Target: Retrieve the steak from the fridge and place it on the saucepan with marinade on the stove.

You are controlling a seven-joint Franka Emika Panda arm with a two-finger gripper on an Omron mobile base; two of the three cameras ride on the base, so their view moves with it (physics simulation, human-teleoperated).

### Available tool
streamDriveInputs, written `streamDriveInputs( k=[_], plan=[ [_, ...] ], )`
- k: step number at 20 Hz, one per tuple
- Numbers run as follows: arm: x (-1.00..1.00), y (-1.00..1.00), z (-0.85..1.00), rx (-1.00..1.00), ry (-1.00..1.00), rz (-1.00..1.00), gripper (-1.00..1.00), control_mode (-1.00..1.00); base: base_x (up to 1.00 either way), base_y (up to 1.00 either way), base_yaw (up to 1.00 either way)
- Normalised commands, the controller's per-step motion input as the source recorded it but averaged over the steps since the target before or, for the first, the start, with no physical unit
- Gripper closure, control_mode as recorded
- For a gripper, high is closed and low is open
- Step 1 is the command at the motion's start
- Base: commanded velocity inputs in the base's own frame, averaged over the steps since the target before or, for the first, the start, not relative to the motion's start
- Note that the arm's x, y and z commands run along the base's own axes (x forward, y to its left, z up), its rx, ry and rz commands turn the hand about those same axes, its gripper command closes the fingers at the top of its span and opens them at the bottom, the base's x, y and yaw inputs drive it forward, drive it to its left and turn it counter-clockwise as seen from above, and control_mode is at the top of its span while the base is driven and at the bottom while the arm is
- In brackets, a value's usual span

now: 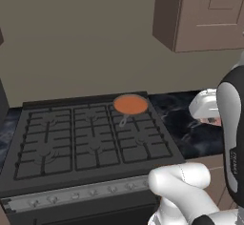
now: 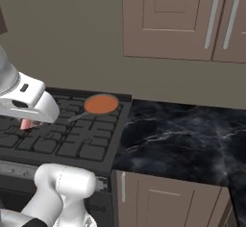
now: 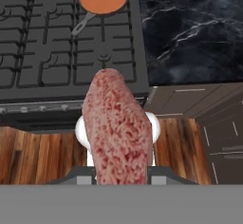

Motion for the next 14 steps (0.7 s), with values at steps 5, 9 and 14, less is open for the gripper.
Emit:
streamDriveInputs(
  k=[5, 9, 14],
  plan=[
    [0.0, 0.0, 0.0, 0.0, 0.0, 0.0, 1.0, 1.0, 0.29, 0.0, 0.0],
    [0.0, 0.0, 0.0, 0.0, 0.0, 0.0, 1.0, 1.0, 0.38, 0.0, 0.0],
    [0.33, 0.0, 0.0, 0.0, 0.04, 0.0, 1.0, -1.0, 0.18, 0.0, 0.0]
  ],
)
